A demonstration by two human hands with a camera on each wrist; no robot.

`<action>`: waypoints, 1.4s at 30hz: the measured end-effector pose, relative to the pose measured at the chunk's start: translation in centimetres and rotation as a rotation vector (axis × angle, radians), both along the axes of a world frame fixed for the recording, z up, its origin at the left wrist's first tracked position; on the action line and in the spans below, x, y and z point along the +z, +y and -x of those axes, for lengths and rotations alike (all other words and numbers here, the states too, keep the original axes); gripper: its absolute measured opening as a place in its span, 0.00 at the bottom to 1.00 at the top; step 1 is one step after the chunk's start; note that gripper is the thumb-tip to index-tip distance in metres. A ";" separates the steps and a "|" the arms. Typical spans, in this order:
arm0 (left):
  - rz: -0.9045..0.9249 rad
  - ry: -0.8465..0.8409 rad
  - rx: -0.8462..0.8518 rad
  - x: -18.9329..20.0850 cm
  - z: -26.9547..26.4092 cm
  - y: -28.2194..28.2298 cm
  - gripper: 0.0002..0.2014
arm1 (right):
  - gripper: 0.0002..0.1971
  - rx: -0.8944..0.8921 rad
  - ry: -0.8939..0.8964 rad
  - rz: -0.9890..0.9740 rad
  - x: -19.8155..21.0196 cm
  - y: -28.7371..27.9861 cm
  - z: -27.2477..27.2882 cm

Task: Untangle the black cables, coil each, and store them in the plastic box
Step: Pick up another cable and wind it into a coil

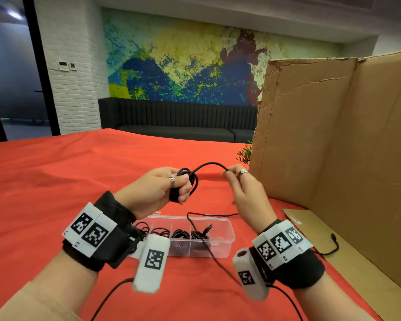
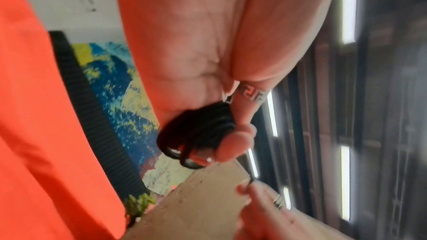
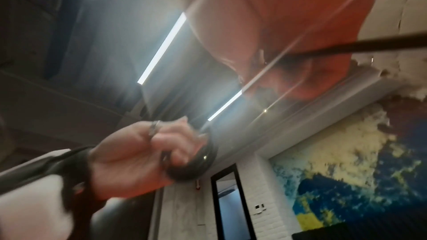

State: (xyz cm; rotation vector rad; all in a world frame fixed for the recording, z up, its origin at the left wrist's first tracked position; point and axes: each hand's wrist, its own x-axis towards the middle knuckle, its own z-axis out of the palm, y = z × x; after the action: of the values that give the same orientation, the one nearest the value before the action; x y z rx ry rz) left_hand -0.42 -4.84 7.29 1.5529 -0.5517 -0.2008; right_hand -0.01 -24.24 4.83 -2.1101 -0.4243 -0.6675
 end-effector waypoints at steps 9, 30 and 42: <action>0.294 0.380 -0.013 -0.7 1.6 -2.7 0.07 | 0.07 -0.127 -0.045 -0.054 0.1 0.1 -1.4; -0.408 -0.463 0.202 -3.3 0.2 -3.6 0.19 | 0.19 -0.068 -0.213 0.248 0.5 -1.6 2.1; 0.470 -0.187 0.097 0.1 -0.8 -4.6 0.09 | 0.11 0.351 0.279 0.410 -4.9 0.2 1.2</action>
State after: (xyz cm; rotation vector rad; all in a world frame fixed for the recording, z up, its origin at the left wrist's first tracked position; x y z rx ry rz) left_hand 0.40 -9.42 7.38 1.1410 -0.6168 0.1436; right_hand -1.22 -24.07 -0.06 -2.3815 -0.8016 -0.0806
